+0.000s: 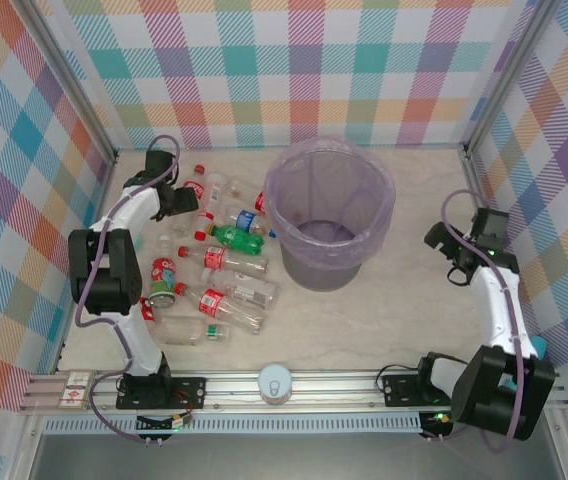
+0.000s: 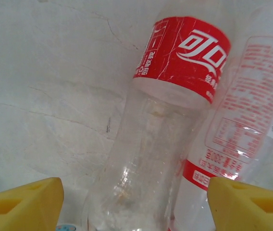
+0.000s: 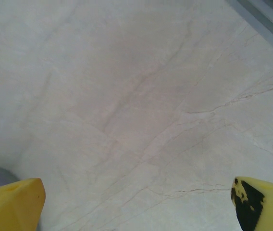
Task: Put the plastic bottles in the bin
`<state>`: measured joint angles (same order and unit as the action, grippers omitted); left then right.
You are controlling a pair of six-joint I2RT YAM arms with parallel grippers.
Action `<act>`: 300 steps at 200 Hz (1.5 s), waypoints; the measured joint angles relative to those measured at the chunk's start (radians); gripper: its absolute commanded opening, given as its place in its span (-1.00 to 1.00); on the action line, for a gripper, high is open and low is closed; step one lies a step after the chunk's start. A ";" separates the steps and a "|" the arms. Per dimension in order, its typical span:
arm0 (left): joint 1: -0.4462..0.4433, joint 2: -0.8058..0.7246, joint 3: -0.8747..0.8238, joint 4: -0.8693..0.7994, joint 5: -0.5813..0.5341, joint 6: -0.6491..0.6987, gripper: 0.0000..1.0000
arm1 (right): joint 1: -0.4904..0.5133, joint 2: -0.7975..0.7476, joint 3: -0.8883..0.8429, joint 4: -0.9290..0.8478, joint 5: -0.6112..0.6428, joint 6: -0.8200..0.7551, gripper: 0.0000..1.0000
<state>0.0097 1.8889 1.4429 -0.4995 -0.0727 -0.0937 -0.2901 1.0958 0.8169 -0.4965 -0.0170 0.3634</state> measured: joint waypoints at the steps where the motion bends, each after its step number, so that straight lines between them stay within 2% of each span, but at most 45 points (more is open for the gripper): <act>1: 0.000 0.003 0.002 -0.001 0.002 0.002 0.55 | -0.002 -0.002 0.002 -0.001 -0.003 0.000 0.98; 62: 0.000 0.103 0.079 -0.034 0.035 0.058 0.46 | -0.018 -0.068 0.182 -0.090 -0.292 0.026 0.98; 96: 0.000 0.147 0.080 -0.049 0.039 0.064 0.36 | -0.018 -0.102 0.240 -0.154 -0.412 0.025 0.98; 139: 0.000 0.188 0.092 -0.048 0.058 0.060 0.15 | -0.018 -0.160 0.294 -0.209 -0.491 0.021 0.98; 165: 0.000 0.188 0.094 -0.040 0.065 0.058 -0.05 | -0.018 -0.173 0.311 -0.232 -0.521 0.018 0.98; 205: 0.000 0.164 0.093 -0.025 0.064 0.057 -0.14 | -0.019 -0.173 0.386 -0.256 -0.550 0.010 0.98; 232: 0.000 0.035 0.076 -0.023 0.061 0.042 -0.15 | -0.018 -0.164 0.466 -0.254 -0.591 -0.006 0.99; 260: -0.017 -0.212 0.048 -0.012 0.059 0.005 -0.15 | 0.013 -0.125 0.544 -0.221 -0.645 0.006 0.99; 279: -0.087 -0.403 0.018 0.014 0.058 -0.032 -0.19 | 0.134 -0.066 0.619 -0.200 -0.630 0.019 0.97; 300: -0.257 -0.593 -0.018 0.035 0.065 -0.064 -0.21 | 0.316 0.024 0.723 -0.179 -0.604 0.022 0.96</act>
<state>-0.2478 1.2957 1.4250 -0.4644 -0.0078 -0.1581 0.0261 1.1194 1.5398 -0.6758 -0.6209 0.3851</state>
